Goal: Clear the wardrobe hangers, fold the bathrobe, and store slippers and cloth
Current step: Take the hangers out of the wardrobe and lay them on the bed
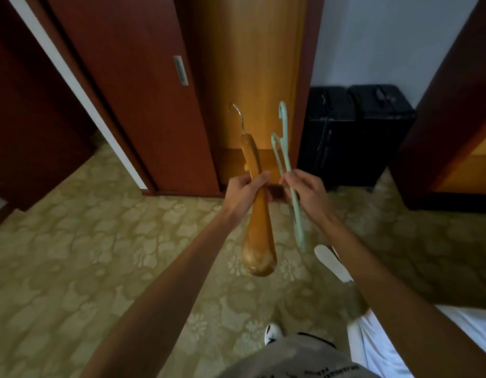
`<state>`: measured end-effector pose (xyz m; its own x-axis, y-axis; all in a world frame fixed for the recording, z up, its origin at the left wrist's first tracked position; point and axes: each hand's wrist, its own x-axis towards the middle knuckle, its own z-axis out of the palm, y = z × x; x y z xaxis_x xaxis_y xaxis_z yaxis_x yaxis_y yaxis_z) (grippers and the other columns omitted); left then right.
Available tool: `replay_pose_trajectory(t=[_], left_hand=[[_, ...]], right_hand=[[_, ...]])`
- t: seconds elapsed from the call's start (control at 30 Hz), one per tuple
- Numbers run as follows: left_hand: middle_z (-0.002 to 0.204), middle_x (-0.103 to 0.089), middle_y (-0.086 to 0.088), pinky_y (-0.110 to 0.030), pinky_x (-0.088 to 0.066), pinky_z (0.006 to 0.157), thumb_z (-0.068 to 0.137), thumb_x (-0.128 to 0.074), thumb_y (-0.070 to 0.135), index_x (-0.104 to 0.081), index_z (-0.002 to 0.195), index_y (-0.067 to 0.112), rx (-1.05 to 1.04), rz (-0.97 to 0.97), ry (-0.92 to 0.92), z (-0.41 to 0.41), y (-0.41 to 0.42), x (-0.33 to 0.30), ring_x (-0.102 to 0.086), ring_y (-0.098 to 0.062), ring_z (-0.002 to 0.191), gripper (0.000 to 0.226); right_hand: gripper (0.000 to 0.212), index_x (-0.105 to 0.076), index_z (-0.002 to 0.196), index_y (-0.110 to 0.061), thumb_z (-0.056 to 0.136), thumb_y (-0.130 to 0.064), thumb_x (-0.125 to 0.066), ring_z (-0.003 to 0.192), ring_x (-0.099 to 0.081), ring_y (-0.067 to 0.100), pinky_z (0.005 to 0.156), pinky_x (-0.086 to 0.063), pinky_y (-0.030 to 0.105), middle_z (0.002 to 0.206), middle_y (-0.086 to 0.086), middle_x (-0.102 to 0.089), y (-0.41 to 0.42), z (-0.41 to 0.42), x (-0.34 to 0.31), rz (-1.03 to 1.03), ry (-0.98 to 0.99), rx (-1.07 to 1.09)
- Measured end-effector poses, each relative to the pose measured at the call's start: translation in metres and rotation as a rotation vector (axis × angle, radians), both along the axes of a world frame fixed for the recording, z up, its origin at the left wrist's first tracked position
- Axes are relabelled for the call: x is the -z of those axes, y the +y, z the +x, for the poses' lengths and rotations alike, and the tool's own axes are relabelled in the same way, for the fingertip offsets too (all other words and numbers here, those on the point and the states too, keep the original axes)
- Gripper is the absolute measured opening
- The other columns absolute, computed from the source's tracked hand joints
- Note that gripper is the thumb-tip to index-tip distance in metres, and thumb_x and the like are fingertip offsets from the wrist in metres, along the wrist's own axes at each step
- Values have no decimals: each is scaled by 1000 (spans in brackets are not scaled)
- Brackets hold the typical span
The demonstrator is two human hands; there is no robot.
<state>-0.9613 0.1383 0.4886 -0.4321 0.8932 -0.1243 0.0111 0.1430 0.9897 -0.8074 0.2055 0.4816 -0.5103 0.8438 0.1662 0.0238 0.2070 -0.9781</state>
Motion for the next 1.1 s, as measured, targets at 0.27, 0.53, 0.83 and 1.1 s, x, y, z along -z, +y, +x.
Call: replay_pose_trajectory(t=[0.27,0.53,0.83,1.1], left_hand=[[69,-70,-17,-44,-51,70,92,-68,42,-71,88,-11,-27,17,-29,-140,119,-6,-62,-27,63,53],[60,-66,-11,-34,-50,67,95,-65,39,-71,65,9,64,104,33,-294,260,-16,-61,-20,57,43],[69,-72,-16,-42,-47,67,94,-66,44,-72,72,11,287,151,106,-437,441,-86,-60,-32,63,40],[74,-74,-17,-41,-52,74,92,-65,50,-74,77,13,402,250,206,-493,591,-181,-64,-28,68,41]], right_hand=[[27,-68,81,-23,95,-40,-52,67,-51,6,72,-40,32,62,-18,-57,129,-145,-11,-7,-8,-56],[32,-65,85,-10,94,-37,-53,56,-45,7,57,-39,21,59,-9,-50,254,-296,-15,-66,79,-29],[31,-64,86,-4,104,-24,-49,53,-44,11,55,-38,22,62,5,-47,407,-420,-77,-55,100,126],[31,-61,82,-6,105,-21,-46,48,-44,19,46,-41,23,62,12,-44,540,-479,-186,79,185,207]])
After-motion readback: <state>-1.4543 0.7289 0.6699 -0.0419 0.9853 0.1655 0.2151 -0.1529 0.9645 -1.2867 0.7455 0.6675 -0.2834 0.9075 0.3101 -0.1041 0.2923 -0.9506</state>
